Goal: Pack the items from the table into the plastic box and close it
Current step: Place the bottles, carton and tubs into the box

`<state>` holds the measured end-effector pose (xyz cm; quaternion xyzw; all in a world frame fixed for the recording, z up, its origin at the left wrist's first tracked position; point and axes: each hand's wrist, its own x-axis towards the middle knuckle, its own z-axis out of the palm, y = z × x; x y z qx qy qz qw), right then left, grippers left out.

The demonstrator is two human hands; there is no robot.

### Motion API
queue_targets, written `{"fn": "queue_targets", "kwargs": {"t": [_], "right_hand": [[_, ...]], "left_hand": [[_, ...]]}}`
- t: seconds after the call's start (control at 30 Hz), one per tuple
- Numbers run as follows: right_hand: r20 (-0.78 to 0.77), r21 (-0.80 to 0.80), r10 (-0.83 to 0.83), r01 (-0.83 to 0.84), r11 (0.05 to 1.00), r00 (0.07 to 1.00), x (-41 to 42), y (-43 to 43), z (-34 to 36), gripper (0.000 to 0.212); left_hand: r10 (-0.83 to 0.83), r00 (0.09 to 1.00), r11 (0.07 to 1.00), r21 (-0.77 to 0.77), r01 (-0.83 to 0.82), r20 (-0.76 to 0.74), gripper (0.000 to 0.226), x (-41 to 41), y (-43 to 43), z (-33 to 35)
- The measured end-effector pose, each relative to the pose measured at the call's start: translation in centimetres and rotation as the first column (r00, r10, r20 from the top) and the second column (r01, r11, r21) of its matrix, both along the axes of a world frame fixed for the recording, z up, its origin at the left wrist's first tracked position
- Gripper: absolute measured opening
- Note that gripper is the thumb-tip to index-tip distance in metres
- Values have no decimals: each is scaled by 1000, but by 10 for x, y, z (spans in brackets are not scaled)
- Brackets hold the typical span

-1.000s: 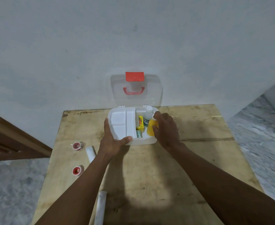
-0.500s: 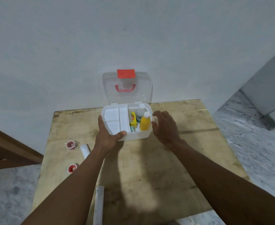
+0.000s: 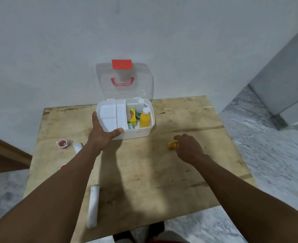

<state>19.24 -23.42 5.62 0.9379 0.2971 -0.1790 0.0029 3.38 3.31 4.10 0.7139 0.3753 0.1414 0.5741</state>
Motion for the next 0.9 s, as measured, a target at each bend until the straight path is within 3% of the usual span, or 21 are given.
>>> {"fn": "queue_targets", "kwargs": {"t": [0.17,0.37,0.57,0.8,0.9], "right_hand": [[41,-6,57,-57,998,998,9,-1,-8,27],[48,29,57,-59,998,997,16,-5,-9,27],[-19,347,-7,13,938,1000,8,0,17,33],[123,640,-75,-22,768,990,-13,47,65,16],[157,695,-84,-50,718,984,-27,70,74,25]], "left_hand": [[-6,1000,1000,20,6,10,105,-1,-3,6],[7,1000,1000,26,-7,7,94,2,-5,8],[12,1000,1000,28,-13,24,95,0,-11,11],[-1,1000,1000,-13,1,-28,120,-3,-13,22],[-7,999,999,-39,5,-39,126,-4,-8,19]]}}
